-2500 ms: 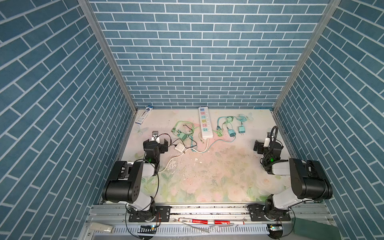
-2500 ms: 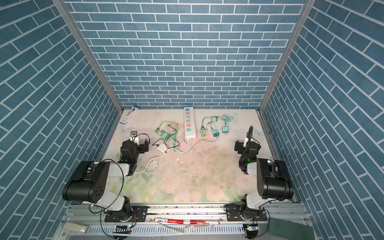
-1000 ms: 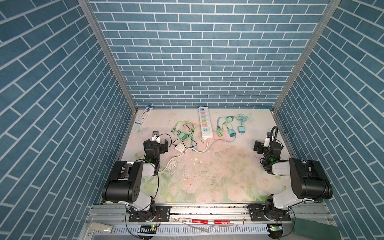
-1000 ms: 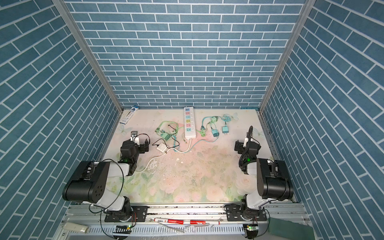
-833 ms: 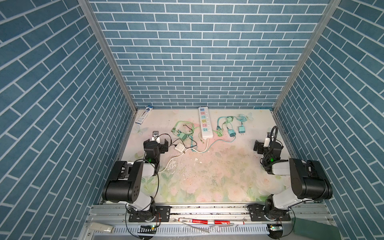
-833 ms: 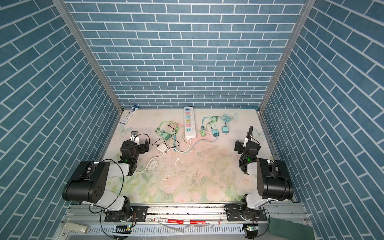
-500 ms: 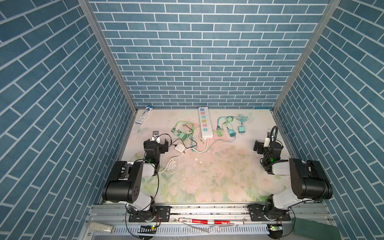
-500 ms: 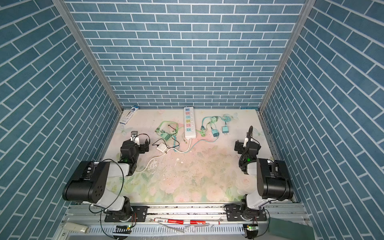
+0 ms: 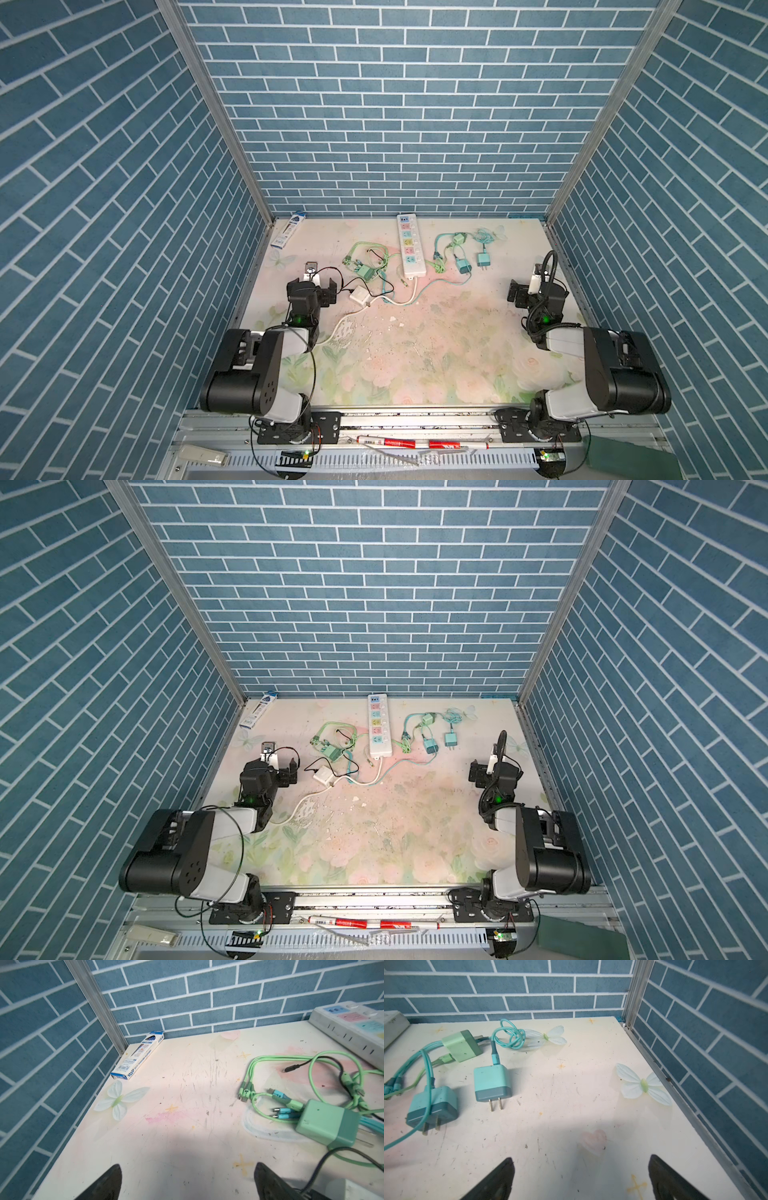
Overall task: Insert the plug
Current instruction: 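Reach the right gripper to the white power strip and grasp it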
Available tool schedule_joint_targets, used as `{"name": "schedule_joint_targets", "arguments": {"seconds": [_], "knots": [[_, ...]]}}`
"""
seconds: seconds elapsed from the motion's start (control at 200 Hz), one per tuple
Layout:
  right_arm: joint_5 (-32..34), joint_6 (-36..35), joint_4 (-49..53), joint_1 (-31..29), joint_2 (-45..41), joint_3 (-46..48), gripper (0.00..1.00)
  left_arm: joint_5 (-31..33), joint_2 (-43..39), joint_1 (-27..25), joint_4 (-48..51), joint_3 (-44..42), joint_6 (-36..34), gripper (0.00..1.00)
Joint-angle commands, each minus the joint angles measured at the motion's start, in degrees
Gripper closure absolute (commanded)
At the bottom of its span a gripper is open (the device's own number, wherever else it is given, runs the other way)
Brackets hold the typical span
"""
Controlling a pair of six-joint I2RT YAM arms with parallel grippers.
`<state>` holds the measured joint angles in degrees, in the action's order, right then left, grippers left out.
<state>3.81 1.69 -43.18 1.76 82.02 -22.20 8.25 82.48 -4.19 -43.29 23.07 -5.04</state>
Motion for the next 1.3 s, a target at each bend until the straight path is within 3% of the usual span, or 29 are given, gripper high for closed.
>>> {"name": "schedule_joint_targets", "arguments": {"seconds": [0.0,0.345,0.55,0.74,1.02,1.165,1.295], "knots": [[0.58,0.68,9.89,-0.75,-3.69,-5.03,0.01,1.30,-4.73,-0.74,15.00,6.27,0.40,0.00],[0.03,11.91,46.85,-5.35,-6.96,-24.99,0.01,-5.12,-8.59,-0.82,51.10,24.87,14.71,0.00],[1.70,16.48,63.76,-13.86,0.69,-38.37,0.01,-4.66,-5.31,-0.82,69.60,33.67,22.70,0.00],[1.86,17.16,76.00,-22.23,13.36,-55.59,0.01,-3.94,-5.45,-0.82,77.08,34.92,26.37,0.00],[1.56,16.86,76.18,-30.12,28.16,-71.38,0.01,-3.25,-6.56,-0.82,80.39,34.18,30.59,0.00],[3.35,12.71,73.51,-35.38,35.78,-77.78,0.01,-4.42,-6.77,-0.82,82.42,34.10,30.08,0.00],[4.63,13.92,73.06,-37.46,42.50,-84.17,0.01,-3.93,-8.97,-0.82,83.46,32.88,30.09,0.00]]}}
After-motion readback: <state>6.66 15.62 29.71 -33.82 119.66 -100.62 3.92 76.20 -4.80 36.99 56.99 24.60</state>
